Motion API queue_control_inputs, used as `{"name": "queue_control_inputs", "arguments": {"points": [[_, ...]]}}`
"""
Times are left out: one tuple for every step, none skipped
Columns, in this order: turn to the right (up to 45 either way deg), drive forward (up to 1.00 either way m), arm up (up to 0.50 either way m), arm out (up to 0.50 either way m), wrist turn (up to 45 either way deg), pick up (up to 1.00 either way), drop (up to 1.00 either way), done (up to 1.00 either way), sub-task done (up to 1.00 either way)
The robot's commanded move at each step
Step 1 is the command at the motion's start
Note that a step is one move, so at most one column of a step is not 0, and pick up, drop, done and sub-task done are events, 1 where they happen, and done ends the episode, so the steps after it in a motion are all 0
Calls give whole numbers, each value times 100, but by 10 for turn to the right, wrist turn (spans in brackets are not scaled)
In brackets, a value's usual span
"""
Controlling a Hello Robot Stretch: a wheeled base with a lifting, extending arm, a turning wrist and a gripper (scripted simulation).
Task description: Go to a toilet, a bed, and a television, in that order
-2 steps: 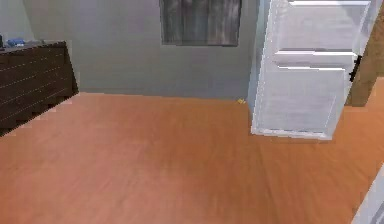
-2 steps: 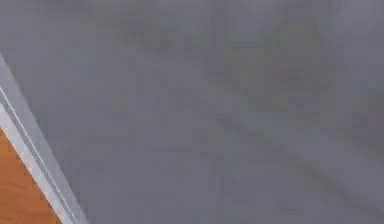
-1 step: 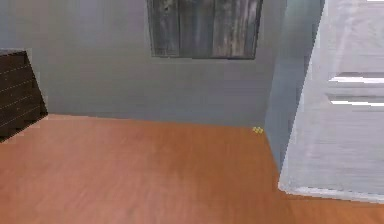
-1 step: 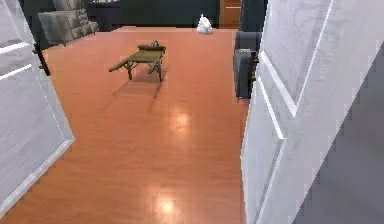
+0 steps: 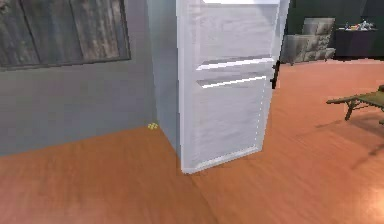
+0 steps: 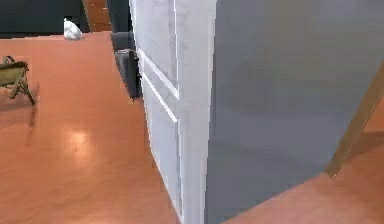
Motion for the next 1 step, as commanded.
{"name": "queue_control_inputs", "arguments": {"points": [[0, 55, 0, 0, 0, 0, 0, 0, 0]]}}
